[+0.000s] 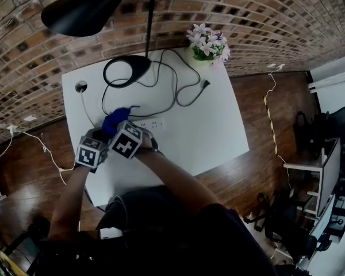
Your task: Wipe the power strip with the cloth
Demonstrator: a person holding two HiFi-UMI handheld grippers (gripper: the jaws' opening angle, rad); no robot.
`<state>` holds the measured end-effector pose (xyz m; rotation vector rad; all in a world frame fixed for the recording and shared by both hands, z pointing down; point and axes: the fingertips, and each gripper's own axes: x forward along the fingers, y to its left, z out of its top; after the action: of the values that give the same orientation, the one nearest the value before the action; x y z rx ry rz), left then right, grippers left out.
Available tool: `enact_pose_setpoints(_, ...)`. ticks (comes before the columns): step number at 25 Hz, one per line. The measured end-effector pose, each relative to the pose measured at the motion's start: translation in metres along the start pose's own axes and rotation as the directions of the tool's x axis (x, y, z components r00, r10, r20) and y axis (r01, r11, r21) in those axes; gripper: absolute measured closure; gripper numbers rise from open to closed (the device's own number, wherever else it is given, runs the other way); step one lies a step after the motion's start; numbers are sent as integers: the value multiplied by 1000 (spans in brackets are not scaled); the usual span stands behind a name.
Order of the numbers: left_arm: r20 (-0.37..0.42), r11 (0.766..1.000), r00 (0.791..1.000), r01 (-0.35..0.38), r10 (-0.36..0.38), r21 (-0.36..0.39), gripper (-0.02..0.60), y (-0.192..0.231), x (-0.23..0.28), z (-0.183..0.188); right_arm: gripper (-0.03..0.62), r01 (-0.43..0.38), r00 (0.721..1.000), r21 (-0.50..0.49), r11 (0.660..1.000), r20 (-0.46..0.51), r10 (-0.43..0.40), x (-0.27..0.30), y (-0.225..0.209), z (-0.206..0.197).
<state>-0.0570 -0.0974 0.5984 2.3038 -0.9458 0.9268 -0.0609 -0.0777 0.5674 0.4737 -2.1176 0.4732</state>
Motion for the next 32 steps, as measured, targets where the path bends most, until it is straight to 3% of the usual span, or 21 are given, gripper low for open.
enact_pose_setpoints(11, 7, 999, 1000, -19, 20, -27, 572, -3, -1, 2, 540, 2, 1000, 30, 1000, 24, -3, -6, -8, -6)
enact_pose_setpoints(16, -3, 997, 997, -72, 72, -39, 572, 14, 3, -11, 539, -19, 1000, 115, 993, 26, 16, -18, -26, -17)
enact_pose_setpoints(25, -6, 996, 997, -79, 78, -50, 572, 10, 5, -11, 539, 1, 999, 84, 996, 36, -4, -29, -41, -32)
enact_pose_setpoints(32, -14, 993, 995, -98, 98, -68, 572, 10, 4, -10, 537, 60, 997, 103, 993, 44, -65, -47, -73, -53)
